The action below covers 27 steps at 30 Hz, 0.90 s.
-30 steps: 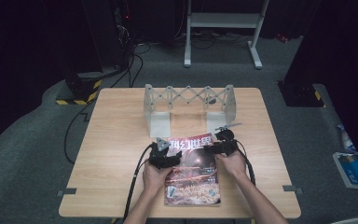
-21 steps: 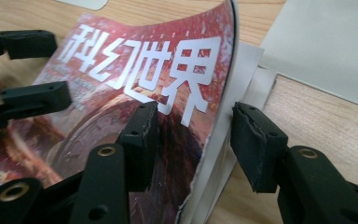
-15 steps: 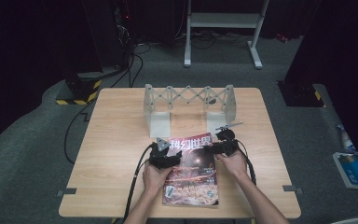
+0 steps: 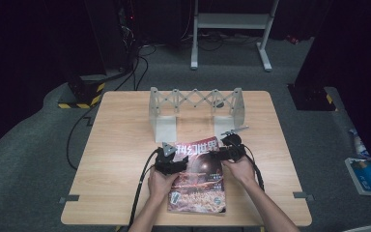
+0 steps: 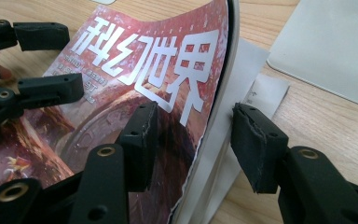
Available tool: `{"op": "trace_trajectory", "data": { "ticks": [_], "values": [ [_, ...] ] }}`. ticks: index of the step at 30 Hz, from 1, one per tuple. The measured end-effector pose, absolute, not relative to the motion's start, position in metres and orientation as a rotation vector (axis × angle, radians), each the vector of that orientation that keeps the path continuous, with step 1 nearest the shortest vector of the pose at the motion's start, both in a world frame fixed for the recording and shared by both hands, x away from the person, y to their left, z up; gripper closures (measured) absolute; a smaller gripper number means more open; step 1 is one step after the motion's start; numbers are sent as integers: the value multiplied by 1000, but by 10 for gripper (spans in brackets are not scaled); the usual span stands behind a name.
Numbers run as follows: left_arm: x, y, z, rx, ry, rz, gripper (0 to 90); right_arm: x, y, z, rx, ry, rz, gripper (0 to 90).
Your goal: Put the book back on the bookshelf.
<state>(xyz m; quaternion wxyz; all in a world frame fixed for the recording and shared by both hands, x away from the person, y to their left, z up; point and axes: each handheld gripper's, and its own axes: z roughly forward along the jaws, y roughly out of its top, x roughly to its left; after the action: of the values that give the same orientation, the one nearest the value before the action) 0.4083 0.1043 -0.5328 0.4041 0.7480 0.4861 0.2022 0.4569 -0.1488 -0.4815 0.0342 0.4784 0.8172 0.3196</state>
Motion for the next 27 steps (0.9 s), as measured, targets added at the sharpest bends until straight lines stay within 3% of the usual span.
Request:
{"op": "trace_trajectory", "data": {
  "ticks": [12,18,22,24,27],
  "values": [
    [408,104,-533,1887,1227,512,295,456,-134,-477,1397,2593,957,517],
    [408,105,-533,1889,1217,506,295,460,-113,-493,1395,2667,878,548],
    [408,106,-533,1890,1208,497,292,461,-121,-494,1473,2645,964,631],
    [408,107,-533,1894,1199,488,279,463,-129,-493,1483,2659,1019,739],
    [408,109,-533,1893,1195,470,263,461,-128,-492,1422,2675,1012,820]
  ]
}}
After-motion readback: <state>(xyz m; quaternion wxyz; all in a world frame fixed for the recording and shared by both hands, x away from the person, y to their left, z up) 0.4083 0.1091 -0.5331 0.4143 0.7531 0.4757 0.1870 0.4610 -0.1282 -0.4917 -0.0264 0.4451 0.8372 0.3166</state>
